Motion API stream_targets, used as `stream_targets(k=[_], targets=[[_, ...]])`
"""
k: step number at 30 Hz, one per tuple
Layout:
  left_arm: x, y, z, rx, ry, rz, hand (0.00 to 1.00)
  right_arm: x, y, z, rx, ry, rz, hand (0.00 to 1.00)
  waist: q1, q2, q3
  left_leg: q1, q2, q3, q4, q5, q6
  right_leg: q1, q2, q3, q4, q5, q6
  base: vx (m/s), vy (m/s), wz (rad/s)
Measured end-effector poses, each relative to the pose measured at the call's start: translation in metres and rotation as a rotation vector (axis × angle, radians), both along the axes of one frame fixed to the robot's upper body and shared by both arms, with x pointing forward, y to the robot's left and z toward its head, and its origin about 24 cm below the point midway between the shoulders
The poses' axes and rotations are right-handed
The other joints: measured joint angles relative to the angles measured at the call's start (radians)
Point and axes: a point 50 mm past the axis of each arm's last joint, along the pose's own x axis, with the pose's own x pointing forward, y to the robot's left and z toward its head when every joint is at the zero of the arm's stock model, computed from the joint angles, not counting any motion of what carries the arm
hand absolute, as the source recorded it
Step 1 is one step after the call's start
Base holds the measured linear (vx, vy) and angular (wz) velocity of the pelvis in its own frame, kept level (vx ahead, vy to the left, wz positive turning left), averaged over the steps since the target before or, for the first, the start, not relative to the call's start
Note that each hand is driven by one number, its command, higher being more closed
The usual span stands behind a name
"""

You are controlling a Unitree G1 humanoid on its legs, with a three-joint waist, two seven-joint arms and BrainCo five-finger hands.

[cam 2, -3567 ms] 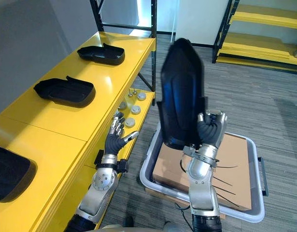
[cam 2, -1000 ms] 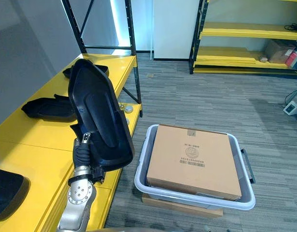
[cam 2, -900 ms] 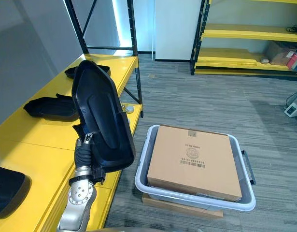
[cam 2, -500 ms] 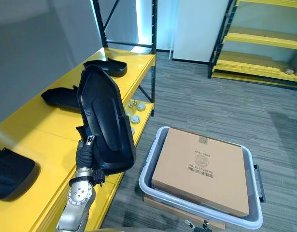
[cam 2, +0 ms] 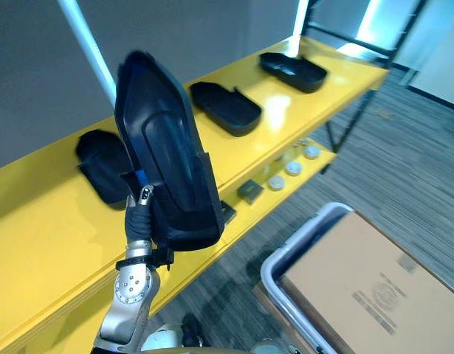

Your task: Walk over and take plastic housings, then place them on the shelf

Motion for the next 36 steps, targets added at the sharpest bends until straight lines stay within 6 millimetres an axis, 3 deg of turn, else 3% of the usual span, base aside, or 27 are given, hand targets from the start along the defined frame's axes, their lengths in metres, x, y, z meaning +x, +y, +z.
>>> stream_targets(k=[4, 6, 7, 9, 11, 14, 16, 17, 18, 20, 22, 30, 32, 33, 35, 36], targets=[[0.0, 0.0, 0.0, 0.002, 0.005, -0.001, 1.0, 0.02, 0.003, 0.003, 0.007, -0.056, 0.027, 0.0, 0.005, -0.002, 0.001, 0.004, -0.044, -0.025, -0.015, -0.025, 0.03, -0.025, -0.063, 0.022, 0.11, 0.007, -0.004, 0.06, 0.139, 0.27], [0.0, -0.001, -0.001, -0.001, 0.007, -0.006, 1.0, 0.021, 0.001, 0.004, 0.003, -0.06, 0.028, 0.0, 0.002, -0.001, 0.001, 0.039, -0.071, -0.057, -0.051, -0.035, 0.031, -0.07, -0.102, 0.11, 0.253, 0.014, -0.093, 0.1, 0.153, 0.34], [0.0, -0.002, -0.001, 0.003, 0.009, -0.009, 1.0, 0.02, -0.002, 0.005, -0.005, -0.06, 0.029, 0.0, -0.008, 0.009, 0.003, 0.067, -0.078, -0.084, -0.081, -0.031, 0.027, -0.128, -0.088, 0.236, 0.336, -0.013, -0.131, 0.1, 0.092, 0.48], [0.0, -0.001, -0.002, 0.003, 0.01, -0.007, 1.0, 0.014, -0.001, 0.004, -0.002, -0.049, 0.029, 0.0, -0.026, 0.011, 0.003, 0.098, -0.086, -0.137, -0.12, -0.022, 0.018, -0.177, -0.001, 0.41, 0.33, -0.079, -0.124, 0.12, 0.077, 0.67], [0.001, 0.001, -0.006, 0.01, 0.027, 0.005, 1.0, 0.002, -0.001, 0.004, -0.007, -0.034, 0.025, 0.0, -0.029, 0.013, 0.004, 0.134, -0.109, -0.198, -0.164, -0.01, 0.007, -0.263, 0.083, 0.578, 0.32, -0.098, -0.116, 0.14, 0.046, 0.81], [0.001, 0.0, -0.013, 0.017, 0.059, 0.002, 1.0, -0.008, 0.001, 0.002, -0.007, -0.006, 0.05, 0.0, -0.034, 0.01, 0.003, 0.159, -0.138, -0.251, -0.172, -0.009, 0.004, -0.338, 0.133, 0.714, 0.307, -0.102, -0.094, 0.17, -0.009, 0.89], [-0.002, 0.001, -0.021, 0.016, 0.092, 0.011, 1.0, -0.014, 0.002, 0.002, -0.007, 0.004, 0.07, 0.0, -0.025, 0.005, 0.001, 0.195, -0.158, -0.271, -0.187, -0.018, -0.005, -0.334, 0.126, 0.721, 0.26, -0.086, -0.08, 0.17, -0.039, 0.49], [-0.007, 0.004, -0.025, 0.014, 0.114, 0.026, 1.0, -0.013, 0.003, 0.004, -0.009, -0.01, 0.076, 0.0, -0.019, 0.003, -0.009, 0.205, -0.163, -0.269, -0.185, -0.036, -0.016, -0.328, 0.125, 0.723, 0.214, -0.052, -0.089, 0.21, -0.074, 0.16], [-0.01, 0.005, -0.03, 0.012, 0.139, 0.031, 1.0, -0.014, 0.003, 0.005, -0.009, -0.017, 0.08, 0.0, -0.025, 0.007, -0.023, 0.206, -0.154, -0.254, -0.168, -0.065, -0.026, -0.311, 0.124, 0.719, 0.18, 0.013, -0.075, 0.22, -0.087, 0.14], [-0.013, 0.003, -0.033, -0.002, 0.158, 0.025, 1.0, -0.015, -0.001, 0.007, -0.015, -0.026, 0.085, 0.0, -0.024, 0.027, -0.037, 0.206, -0.103, -0.184, -0.127, -0.094, -0.055, -0.27, 0.143, 0.698, 0.129, 0.025, -0.084, 0.24, -0.124, 0.11], [-0.013, 0.002, -0.033, -0.011, 0.156, 0.018, 1.0, -0.015, -0.001, 0.007, -0.018, -0.024, 0.093, 0.0, -0.023, 0.03, -0.043, 0.211, -0.081, -0.17, -0.106, -0.09, -0.054, -0.24, 0.158, 0.683, 0.105, 0.03, -0.092, 0.21, -0.124, 0.09], [-0.01, 0.0, -0.028, -0.026, 0.134, 0.035, 1.0, -0.009, 0.004, 0.006, -0.013, -0.032, 0.109, 0.0, -0.001, -0.004, -0.044, 0.194, -0.059, -0.151, -0.045, -0.081, -0.089, -0.197, 0.14, 0.597, 0.085, 0.032, -0.101, 0.14, -0.059, 0.33], [-0.008, 0.004, -0.027, -0.021, 0.127, 0.065, 1.0, -0.002, 0.005, 0.005, -0.019, -0.031, 0.104, 0.0, -0.007, -0.015, -0.038, 0.149, 0.052, -0.007, 0.078, -0.148, -0.049, -0.206, 0.12, 0.563, 0.105, 0.023, -0.119, 0.06, 0.0, 0.49], [-0.006, 0.003, -0.025, -0.022, 0.121, 0.063, 1.0, -0.002, 0.004, 0.005, -0.02, -0.029, 0.095, 0.0, -0.011, -0.014, -0.038, 0.137, 0.087, 0.009, 0.101, -0.149, -0.049, -0.209, 0.108, 0.547, 0.119, 0.022, -0.12, 0.04, 0.043, 0.7], [-0.003, -0.001, -0.021, -0.024, 0.102, 0.045, 1.0, -0.003, 0.002, 0.004, -0.023, -0.019, 0.083, 0.0, -0.034, -0.013, -0.038, 0.126, 0.172, 0.011, 0.105, -0.117, -0.069, -0.208, 0.059, 0.501, 0.176, 0.019, -0.118, 0.02, 0.126, 0.77], [-0.002, -0.005, -0.019, -0.029, 0.092, 0.028, 1.0, -0.006, 0.001, 0.003, -0.026, -0.009, 0.076, 0.0, -0.033, -0.008, -0.041, 0.125, 0.195, -0.001, 0.069, -0.047, -0.071, -0.204, 0.037, 0.484, 0.196, 0.009, -0.101, 0.02, 0.148, 0.61]])
